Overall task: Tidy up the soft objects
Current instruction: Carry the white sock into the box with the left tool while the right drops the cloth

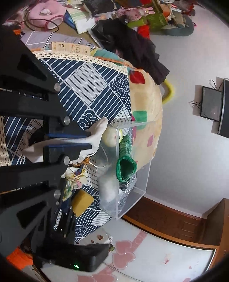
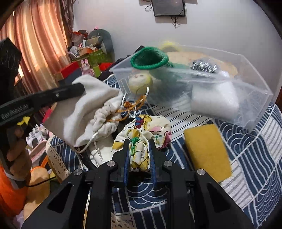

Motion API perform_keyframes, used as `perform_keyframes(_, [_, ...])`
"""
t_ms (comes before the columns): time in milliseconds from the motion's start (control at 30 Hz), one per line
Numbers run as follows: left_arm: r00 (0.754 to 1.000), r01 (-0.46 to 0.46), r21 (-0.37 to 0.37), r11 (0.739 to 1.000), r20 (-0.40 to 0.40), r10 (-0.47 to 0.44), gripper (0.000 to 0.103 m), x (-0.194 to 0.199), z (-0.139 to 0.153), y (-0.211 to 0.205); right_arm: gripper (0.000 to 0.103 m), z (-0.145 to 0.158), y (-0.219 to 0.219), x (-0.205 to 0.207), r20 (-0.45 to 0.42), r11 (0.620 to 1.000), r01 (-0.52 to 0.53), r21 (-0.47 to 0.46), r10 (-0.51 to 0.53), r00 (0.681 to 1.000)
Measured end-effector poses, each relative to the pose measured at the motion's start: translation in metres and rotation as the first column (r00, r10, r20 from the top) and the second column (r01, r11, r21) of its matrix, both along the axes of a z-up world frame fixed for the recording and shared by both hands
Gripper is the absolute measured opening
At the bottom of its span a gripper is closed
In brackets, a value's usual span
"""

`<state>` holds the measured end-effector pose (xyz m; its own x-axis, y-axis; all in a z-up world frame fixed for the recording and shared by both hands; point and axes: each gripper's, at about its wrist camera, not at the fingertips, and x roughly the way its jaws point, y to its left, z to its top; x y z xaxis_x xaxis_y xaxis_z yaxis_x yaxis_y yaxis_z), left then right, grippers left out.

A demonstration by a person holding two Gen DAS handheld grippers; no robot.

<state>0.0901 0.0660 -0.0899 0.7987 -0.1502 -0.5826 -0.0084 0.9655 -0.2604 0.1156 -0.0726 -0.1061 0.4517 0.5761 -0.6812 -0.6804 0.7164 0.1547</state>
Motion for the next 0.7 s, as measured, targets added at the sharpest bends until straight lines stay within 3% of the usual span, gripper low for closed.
perform_keyframes(233, [0.999,0.002,0.036,0.999,0.038,-0.003,0.003,-0.002,0.013,-0.007,0.017,0.024,-0.023,-0.002,0.056,0.998,0.045,0.054,-0.048,0.997])
perform_keyframes(700, [0.983,0.022,0.094,0.995,0.178,-0.038,0.003,-0.002,0.077,-0.021,0.017,0.07,-0.051,0.0,0.174,0.981,0.138,0.134,-0.16,0.972])
